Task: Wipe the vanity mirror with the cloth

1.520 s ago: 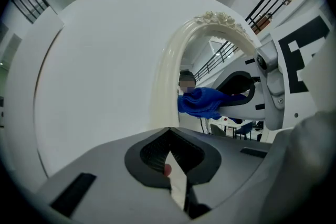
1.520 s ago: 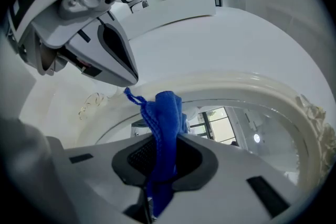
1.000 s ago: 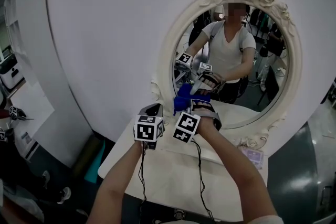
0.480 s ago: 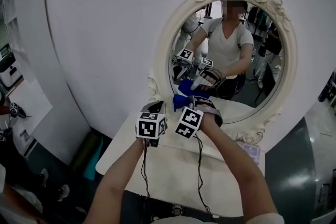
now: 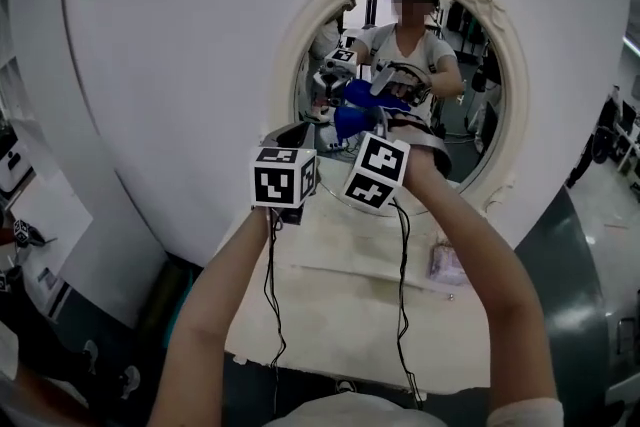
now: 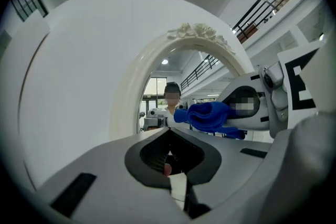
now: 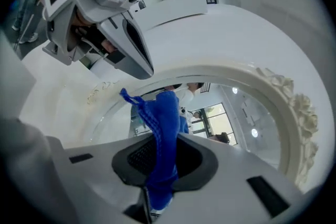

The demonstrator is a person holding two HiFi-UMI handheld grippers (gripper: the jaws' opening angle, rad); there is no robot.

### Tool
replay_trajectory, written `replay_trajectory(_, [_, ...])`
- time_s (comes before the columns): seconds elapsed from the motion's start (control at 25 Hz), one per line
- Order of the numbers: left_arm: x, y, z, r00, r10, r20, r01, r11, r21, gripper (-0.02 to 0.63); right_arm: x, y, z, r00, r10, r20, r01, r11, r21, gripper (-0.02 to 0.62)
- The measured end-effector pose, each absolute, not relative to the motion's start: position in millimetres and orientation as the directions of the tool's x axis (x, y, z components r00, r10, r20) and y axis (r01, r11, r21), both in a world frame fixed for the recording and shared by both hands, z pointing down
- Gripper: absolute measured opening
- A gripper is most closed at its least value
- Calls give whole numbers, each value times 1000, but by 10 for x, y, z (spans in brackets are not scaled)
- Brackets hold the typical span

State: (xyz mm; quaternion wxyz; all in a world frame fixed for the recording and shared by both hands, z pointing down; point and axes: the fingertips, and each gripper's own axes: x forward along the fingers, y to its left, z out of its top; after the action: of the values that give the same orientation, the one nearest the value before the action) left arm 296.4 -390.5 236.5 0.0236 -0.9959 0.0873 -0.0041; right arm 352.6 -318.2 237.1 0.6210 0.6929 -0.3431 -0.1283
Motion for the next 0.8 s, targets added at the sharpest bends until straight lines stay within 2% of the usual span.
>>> replay_trajectory(0.4, [3306,-3530,1078,986,-112,-125,-121,-991,-61,3,3710,-2729,628,822,-569,-11,-62,-110,992,72])
replay_trajectory(0.6, [3434,-3361,710,982,-91,-166,-108,-989,-96,3,3807,-2609,144,841,-536,-73,2,-133,991,72])
replay_trajectory(0.8, [3507,-3325,626,981,-87,-172,-105,-990,-99,4,3931,-2538,57,857,-507,-88,38,-110,993,72])
